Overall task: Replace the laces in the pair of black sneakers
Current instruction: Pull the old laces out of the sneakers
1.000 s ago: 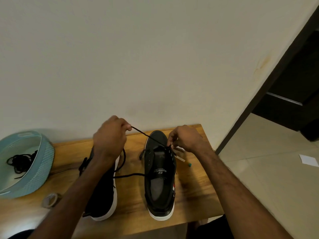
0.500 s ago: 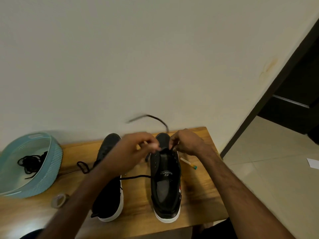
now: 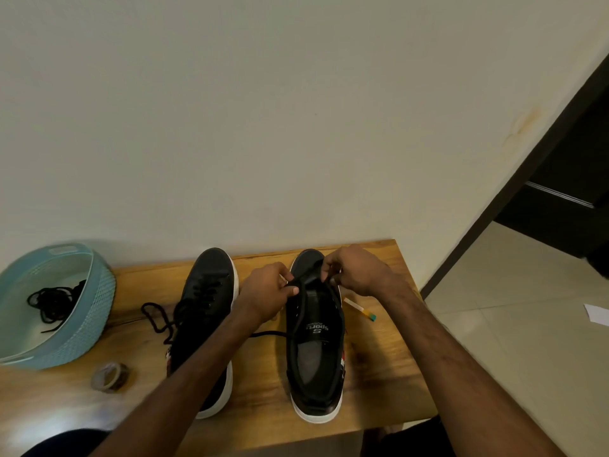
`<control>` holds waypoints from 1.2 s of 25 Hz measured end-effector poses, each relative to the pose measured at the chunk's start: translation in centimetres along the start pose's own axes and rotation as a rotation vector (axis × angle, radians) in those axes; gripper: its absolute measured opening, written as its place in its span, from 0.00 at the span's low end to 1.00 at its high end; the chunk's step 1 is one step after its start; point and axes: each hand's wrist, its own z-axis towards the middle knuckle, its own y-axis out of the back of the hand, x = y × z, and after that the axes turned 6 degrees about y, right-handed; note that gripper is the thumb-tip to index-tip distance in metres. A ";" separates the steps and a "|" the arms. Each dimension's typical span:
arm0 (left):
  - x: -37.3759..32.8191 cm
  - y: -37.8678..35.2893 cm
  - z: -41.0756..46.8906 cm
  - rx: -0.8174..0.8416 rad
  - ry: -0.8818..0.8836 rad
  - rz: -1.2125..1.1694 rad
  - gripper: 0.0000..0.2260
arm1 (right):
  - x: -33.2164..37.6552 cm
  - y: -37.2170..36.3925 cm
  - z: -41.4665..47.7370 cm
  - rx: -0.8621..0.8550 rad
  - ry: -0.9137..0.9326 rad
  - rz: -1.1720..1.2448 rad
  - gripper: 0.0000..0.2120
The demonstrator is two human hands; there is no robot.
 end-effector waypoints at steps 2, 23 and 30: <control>-0.1 0.6 0.1 -0.167 -0.024 0.029 0.01 | 0.0 0.0 -0.1 0.006 -0.005 0.013 0.12; 0.0 1.8 1.0 -0.089 0.004 -0.270 0.07 | 5.8 -2.2 0.2 0.149 -0.181 -0.010 0.20; -2.0 15.9 -0.4 -0.332 -0.223 -1.681 0.11 | 5.1 -1.6 -0.5 0.166 -0.198 -0.109 0.15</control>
